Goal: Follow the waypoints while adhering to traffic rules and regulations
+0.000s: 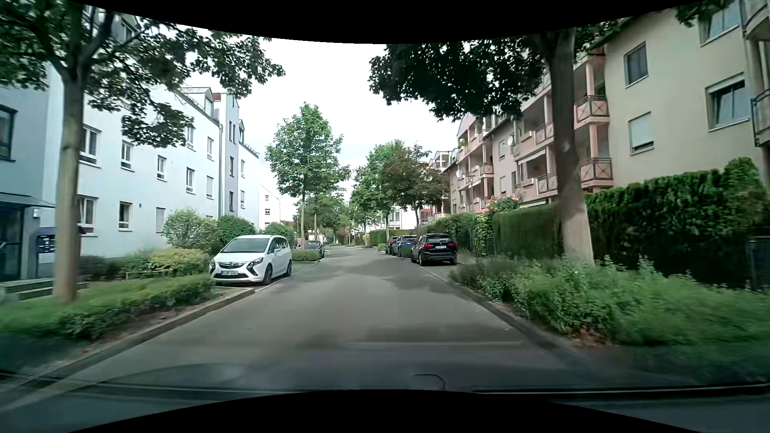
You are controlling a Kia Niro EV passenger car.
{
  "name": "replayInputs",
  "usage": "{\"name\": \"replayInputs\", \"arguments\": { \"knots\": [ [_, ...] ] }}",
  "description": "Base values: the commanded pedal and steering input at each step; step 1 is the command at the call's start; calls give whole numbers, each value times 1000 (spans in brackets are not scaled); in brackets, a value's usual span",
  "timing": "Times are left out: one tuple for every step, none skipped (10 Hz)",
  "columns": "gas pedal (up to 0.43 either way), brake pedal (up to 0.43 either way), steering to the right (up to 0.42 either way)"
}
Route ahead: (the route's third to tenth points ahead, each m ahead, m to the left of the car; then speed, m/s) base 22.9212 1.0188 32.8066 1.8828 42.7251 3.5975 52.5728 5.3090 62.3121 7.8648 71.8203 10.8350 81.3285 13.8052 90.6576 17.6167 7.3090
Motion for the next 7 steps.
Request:
{"name": "replayInputs", "arguments": {
  "knots": [
    [150,0,-8],
    [150,0,-14],
    [150,0,-18],
    [150,0,-18],
    [150,0,-17],
    [150,0,-18],
    [150,0,-17]
  ]
}}
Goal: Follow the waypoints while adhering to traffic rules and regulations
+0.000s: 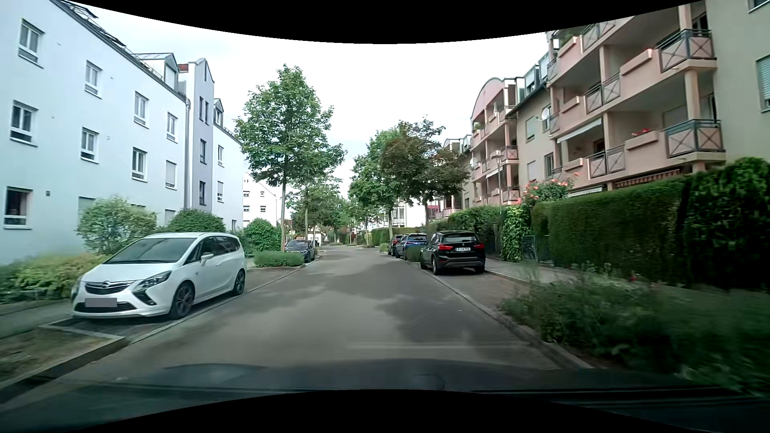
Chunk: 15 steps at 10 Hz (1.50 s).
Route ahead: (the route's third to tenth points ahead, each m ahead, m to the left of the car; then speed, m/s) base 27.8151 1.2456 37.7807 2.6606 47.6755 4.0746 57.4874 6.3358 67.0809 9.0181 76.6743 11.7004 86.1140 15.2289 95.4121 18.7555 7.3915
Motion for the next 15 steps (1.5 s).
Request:
{"name": "replayInputs", "arguments": {
  "knots": [
    [150,0,-17],
    [150,0,-17],
    [150,0,-18],
    [150,0,-20],
    [150,0,-23],
    [118,0,-25],
    [118,0,-25],
    [118,0,-25],
    [110,0,-25],
    [110,0,-25],
    [110,0,-26],
    [110,0,-27],
    [110,0,-28],
    [110,0,-29],
    [110,0,-29]
  ]
}}
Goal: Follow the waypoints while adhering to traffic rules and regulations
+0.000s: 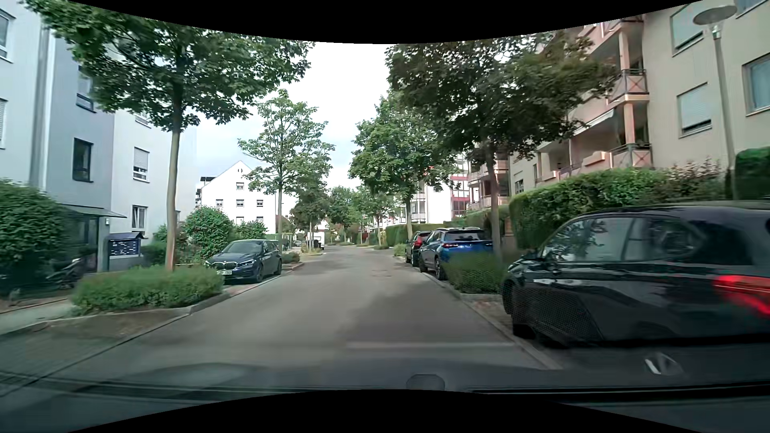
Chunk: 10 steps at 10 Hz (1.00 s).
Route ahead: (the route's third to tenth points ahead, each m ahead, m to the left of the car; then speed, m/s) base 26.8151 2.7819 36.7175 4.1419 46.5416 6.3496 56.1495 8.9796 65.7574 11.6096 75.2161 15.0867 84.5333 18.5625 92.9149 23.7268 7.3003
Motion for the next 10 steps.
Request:
{"name": "replayInputs", "arguments": {
  "knots": [
    [110,0,-29],
    [110,0,-28],
    [110,0,-28],
    [110,0,-27],
    [110,0,-27],
    [110,0,-27],
    [110,0,-27],
    [110,0,-27],
    [110,0,-27],
    [110,0,-26]
  ]
}}
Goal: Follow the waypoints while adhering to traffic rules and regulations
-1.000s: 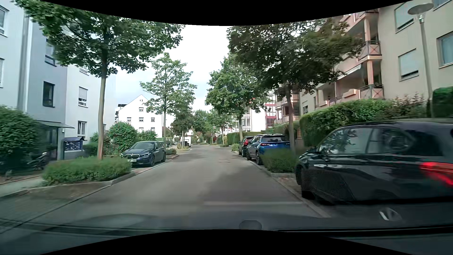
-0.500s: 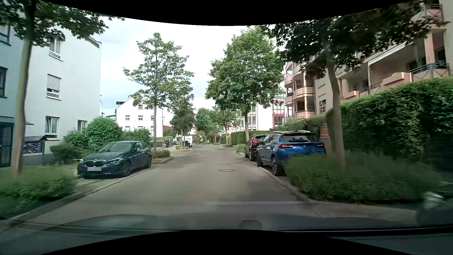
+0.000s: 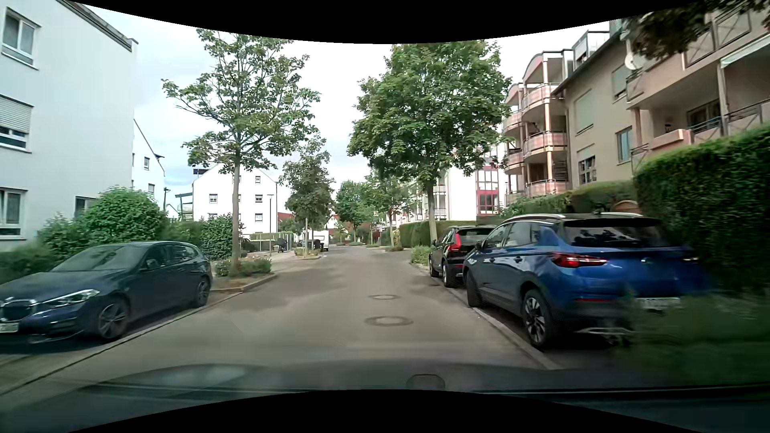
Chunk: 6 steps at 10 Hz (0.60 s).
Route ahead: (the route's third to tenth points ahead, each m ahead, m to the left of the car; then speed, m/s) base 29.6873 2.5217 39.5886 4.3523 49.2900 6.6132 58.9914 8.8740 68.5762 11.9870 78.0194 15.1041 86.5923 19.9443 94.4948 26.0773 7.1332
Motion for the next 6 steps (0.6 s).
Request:
{"name": "replayInputs", "arguments": {
  "knots": [
    [118,0,-26],
    [118,0,-25],
    [118,0,-25],
    [118,0,-25],
    [118,0,-25],
    [118,0,-25]
  ]
}}
